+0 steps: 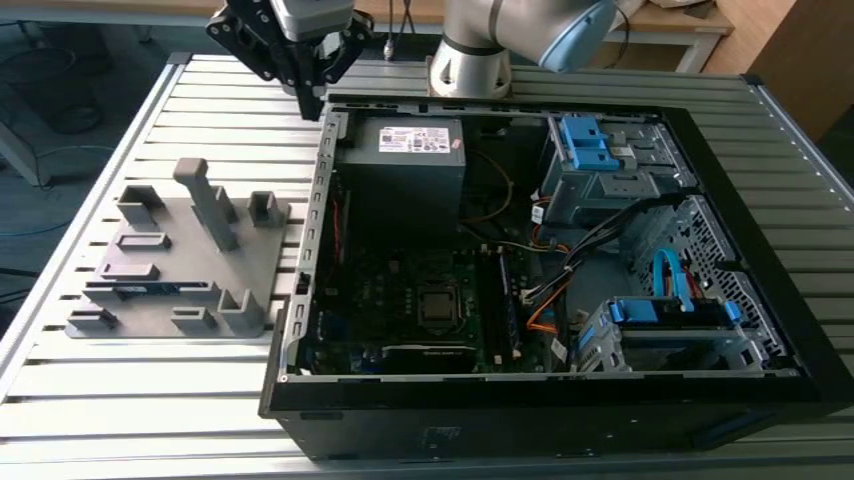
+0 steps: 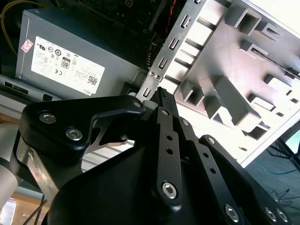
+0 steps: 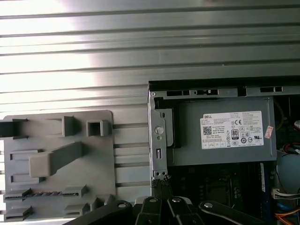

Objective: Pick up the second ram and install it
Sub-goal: 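Reach for the second ram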

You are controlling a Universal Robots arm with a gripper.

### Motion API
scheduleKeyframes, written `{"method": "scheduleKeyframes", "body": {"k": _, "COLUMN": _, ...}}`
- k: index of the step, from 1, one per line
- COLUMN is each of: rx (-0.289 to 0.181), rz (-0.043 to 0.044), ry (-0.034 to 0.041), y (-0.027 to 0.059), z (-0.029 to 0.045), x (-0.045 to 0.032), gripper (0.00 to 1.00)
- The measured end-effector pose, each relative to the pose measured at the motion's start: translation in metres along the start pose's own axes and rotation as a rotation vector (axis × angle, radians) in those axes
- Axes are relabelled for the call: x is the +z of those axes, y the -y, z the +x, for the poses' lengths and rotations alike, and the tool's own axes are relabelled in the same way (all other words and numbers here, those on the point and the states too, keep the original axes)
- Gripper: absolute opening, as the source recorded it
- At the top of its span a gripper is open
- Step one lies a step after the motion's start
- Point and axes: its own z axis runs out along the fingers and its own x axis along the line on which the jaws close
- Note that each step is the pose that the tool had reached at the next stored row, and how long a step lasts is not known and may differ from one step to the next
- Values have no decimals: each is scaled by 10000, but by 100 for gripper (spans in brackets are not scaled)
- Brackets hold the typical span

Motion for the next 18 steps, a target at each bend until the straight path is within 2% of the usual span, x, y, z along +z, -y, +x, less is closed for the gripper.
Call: {"method": "scheduleKeyframes", "body": {"k": 18, "rx": 0, "rz": -1, "ry": 0, "y": 17, "z": 222, "x": -5, "gripper": 10}}
